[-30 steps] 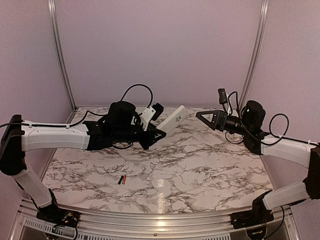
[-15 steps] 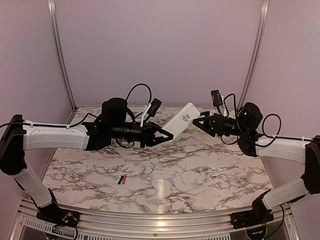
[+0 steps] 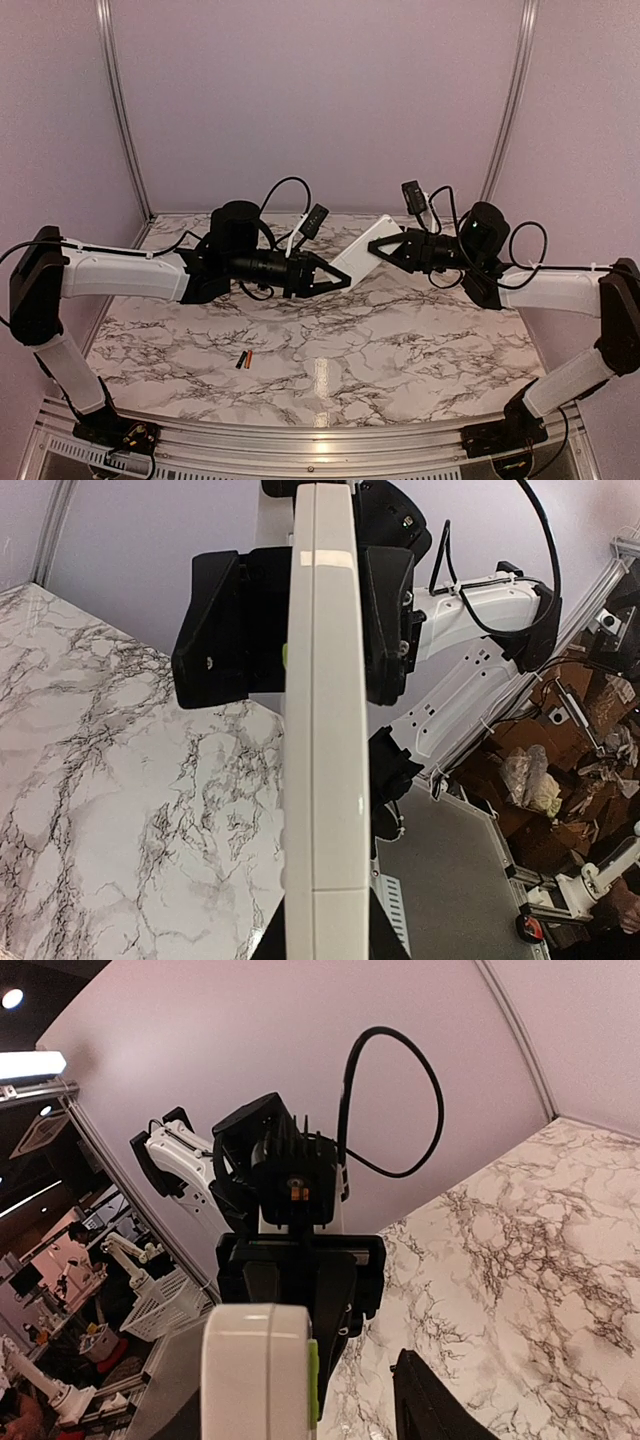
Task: Load the batteries into the remote control
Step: Pass from the left arm to the right, then remove the battery cover from the remote control.
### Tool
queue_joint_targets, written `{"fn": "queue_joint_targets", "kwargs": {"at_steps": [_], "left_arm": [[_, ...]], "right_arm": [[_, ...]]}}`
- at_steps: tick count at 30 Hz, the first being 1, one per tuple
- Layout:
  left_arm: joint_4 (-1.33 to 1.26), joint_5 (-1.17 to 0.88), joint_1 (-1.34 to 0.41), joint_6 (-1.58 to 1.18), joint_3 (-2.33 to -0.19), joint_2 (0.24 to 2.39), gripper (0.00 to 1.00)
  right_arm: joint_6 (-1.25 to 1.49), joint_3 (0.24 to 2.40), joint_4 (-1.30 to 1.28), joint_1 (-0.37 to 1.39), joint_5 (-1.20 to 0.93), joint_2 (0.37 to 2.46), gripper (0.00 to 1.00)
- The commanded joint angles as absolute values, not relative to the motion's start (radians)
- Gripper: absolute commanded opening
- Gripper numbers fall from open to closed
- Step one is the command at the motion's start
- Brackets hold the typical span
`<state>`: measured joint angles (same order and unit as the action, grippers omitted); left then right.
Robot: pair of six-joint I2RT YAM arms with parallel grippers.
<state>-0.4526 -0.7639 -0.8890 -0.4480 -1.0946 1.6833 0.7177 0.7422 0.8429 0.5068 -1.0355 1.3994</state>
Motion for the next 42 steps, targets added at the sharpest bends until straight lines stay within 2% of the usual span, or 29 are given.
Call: {"fn": "queue_joint_targets", "kwargs": {"at_steps": [1, 4, 6, 9, 12, 16, 21, 25, 27, 35, 42], "left_arm": [[-0.512, -0.794, -0.885, -0.471, -1.121, 1.714, 0.00], [-0.504, -0.796, -0.880, -0.477, -1.137, 1.729, 0.00], [-0.505, -0.784, -0.873, -0.482, -1.135, 1.730, 0.03], [-0.515, -0.740, -0.850, -0.501, -1.117, 1.723, 0.23], [-0.576, -0.708, -0.816, -0.571, -1.074, 1.713, 0.54], [-0.670, -0.658, -0.783, -0.656, -0.990, 1.693, 0.69], [-0.696, -0.593, -0.780, -0.732, -0.936, 1.715, 0.71], [-0.759, -0.586, -0.781, -0.810, -0.912, 1.760, 0.82], [-0.781, -0.584, -0.783, -0.842, -0.907, 1.784, 0.83], [-0.702, -0.532, -0.808, -0.876, -0.961, 1.875, 0.72], [-0.716, -0.522, -0.841, -0.923, -1.004, 1.937, 0.71]], "right_arm": [[0.742, 0.789, 0.862, 0.516, -1.046, 1.427, 0.43], [0.776, 0.786, 0.900, 0.515, -1.055, 1.445, 0.29], [0.792, 0.787, 0.909, 0.515, -1.060, 1.454, 0.15], [0.802, 0.783, 0.912, 0.517, -1.059, 1.458, 0.02], [0.805, 0.774, 0.909, 0.511, -1.045, 1.458, 0.00], [0.803, 0.753, 0.854, 0.494, -0.976, 1.459, 0.00], [0.801, 0.709, 0.785, 0.488, -0.824, 1.488, 0.00], [0.853, 0.657, 0.858, 0.488, -0.782, 1.531, 0.00], [0.869, 0.644, 0.884, 0.489, -0.774, 1.550, 0.00], [0.873, 0.637, 0.880, 0.495, -0.713, 1.582, 0.00], [0.899, 0.636, 0.923, 0.511, -0.694, 1.620, 0.00]]}}
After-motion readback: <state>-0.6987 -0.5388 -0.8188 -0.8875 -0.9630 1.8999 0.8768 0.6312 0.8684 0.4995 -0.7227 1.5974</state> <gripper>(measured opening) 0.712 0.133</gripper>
